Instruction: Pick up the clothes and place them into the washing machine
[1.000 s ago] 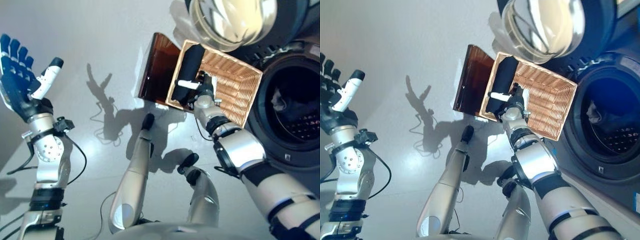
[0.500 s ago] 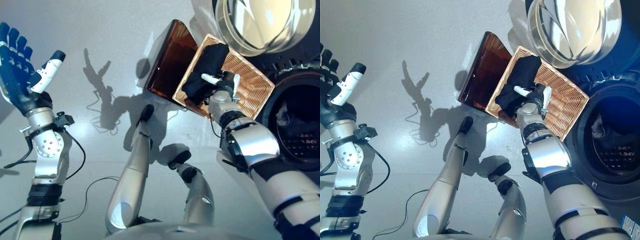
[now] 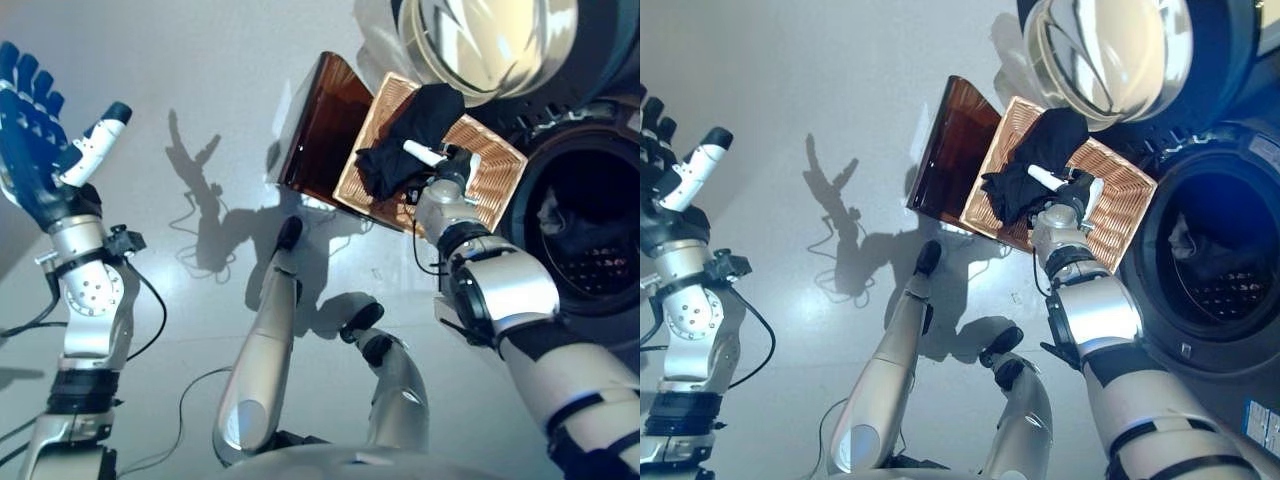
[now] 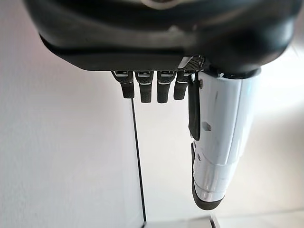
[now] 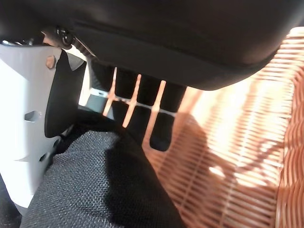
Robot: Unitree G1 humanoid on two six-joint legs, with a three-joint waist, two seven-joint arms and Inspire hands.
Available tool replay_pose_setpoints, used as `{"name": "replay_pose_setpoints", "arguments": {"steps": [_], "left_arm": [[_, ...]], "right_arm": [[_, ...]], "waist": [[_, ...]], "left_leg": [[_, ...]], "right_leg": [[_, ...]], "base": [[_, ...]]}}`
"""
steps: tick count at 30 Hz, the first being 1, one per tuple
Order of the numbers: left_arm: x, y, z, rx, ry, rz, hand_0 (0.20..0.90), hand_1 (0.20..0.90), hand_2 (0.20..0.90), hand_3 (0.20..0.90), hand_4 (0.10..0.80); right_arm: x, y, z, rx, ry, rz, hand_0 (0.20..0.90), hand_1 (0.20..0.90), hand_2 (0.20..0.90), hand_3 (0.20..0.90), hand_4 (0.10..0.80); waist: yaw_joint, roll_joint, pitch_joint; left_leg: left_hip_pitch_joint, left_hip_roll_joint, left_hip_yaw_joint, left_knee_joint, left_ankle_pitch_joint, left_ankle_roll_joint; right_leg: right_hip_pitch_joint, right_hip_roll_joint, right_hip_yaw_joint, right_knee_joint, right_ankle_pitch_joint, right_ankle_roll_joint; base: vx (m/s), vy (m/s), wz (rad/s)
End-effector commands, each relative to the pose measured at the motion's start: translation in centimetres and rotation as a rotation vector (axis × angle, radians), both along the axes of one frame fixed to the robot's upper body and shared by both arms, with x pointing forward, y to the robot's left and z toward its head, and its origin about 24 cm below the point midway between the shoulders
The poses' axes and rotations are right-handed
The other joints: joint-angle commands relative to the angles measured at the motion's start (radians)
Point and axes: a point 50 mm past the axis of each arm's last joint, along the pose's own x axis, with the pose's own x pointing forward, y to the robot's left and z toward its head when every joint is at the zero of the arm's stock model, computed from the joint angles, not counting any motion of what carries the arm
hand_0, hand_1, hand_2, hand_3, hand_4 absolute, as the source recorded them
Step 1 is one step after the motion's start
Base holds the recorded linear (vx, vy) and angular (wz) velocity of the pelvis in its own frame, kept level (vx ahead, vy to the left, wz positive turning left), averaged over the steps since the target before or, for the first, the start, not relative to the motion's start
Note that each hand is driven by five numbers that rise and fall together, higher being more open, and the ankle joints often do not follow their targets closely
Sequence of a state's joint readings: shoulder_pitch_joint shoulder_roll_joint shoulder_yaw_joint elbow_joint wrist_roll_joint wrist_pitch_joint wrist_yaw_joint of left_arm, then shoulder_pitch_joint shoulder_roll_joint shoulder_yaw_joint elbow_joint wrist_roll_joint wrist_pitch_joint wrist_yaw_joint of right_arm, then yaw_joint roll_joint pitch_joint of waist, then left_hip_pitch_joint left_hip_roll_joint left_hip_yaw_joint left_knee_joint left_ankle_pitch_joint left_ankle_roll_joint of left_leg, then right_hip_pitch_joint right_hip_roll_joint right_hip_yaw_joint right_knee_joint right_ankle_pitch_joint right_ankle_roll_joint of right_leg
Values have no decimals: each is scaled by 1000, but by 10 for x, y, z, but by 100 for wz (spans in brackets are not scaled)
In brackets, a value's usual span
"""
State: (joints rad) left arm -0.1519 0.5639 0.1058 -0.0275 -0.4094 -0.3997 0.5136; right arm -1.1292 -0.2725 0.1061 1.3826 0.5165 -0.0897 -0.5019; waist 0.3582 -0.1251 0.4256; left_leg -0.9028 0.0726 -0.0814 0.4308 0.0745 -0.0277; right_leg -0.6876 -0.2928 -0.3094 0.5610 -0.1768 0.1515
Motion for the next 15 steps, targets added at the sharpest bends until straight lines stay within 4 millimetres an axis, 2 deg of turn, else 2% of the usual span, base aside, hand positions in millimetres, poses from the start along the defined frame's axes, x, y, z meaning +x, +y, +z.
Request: {"name": "replay_pose_setpoints", "arguments": {"steps": [1, 3, 8, 10, 11, 15], "left_arm": [[-19, 6, 26, 27, -198, 10, 900, 900, 900, 900, 800], [-19, 7, 23, 20, -186, 9, 900, 900, 900, 900, 800], [-19, 2, 10, -11, -150, -10, 900, 900, 900, 900, 800], [-15, -6, 5, -32, -151, -32, 900, 900, 900, 900, 800], [-13, -11, 2, -39, -140, -51, 900, 900, 900, 900, 800], [-11, -21, -11, -67, -106, -106, 900, 900, 900, 900, 800]], "right_arm": [[-1, -21, 25, -1, -194, -81, 200, 200, 200, 200, 300], [-3, -20, 22, 25, -213, -82, 200, 200, 200, 200, 300], [-14, -11, 14, 224, -393, -84, 200, 200, 200, 200, 300], [-23, -2, 16, 421, -565, -78, 200, 200, 200, 200, 300], [-30, -4, 3, 517, -593, -109, 200, 200, 200, 200, 300], [-38, 1, -10, 779, -718, -166, 200, 200, 200, 200, 300]], "waist": [[-51, 50, -26], [-61, 54, -27], [-123, 108, -22], [-146, 137, -18], [-152, 150, -18], [-168, 212, -20]], "left_leg": [[-26, -64, 70, 86, -171, -20], [-9, -60, 83, 79, -170, -19], [36, -42, 137, 68, -155, -13], [54, -40, 155, 65, -155, -8], [59, -42, 159, 65, -157, -6], [78, -51, 181, 66, -162, 2]], "right_leg": [[97, 52, 0, -193, 69, -25], [103, 50, 14, -204, 80, -23], [93, 39, 72, -229, 122, -18], [79, 30, 97, -218, 123, -19], [74, 24, 107, -210, 120, -19], [50, 5, 143, -187, 118, -22]], "base": [[-60, 59, -25], [-92, 96, -32], [-109, 99, -43], [-69, 90, -42], [-55, 61, -30], [-21, 87, -20]]}}
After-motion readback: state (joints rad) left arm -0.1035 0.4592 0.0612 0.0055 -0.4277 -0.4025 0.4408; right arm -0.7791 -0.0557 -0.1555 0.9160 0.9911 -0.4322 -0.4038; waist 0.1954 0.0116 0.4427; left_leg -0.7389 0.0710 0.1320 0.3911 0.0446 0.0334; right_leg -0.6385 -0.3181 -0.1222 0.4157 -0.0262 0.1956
